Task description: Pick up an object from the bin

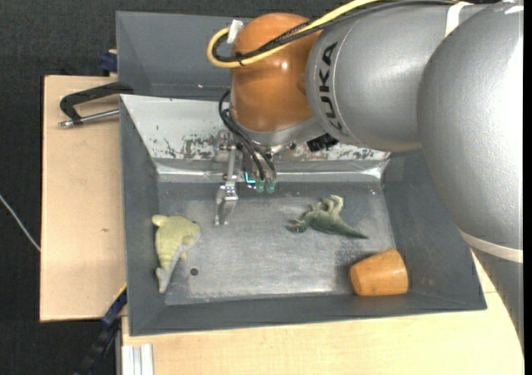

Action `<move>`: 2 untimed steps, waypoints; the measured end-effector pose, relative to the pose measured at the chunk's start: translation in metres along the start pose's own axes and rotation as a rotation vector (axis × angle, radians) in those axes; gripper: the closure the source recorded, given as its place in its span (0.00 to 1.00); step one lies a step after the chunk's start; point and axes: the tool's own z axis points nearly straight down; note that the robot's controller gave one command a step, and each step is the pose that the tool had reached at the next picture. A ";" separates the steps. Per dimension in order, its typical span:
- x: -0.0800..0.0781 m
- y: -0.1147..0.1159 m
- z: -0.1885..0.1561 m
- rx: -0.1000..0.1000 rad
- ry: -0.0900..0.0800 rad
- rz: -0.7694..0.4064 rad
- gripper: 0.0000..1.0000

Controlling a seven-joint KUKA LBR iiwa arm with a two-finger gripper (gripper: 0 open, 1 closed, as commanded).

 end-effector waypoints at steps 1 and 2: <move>0.091 0.036 0.084 -0.001 -0.004 -0.094 0.00; 0.088 0.034 0.082 -0.001 -0.009 -0.089 1.00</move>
Offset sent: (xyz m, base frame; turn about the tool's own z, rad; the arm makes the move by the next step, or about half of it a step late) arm -0.0893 0.0331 -0.0818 -0.0890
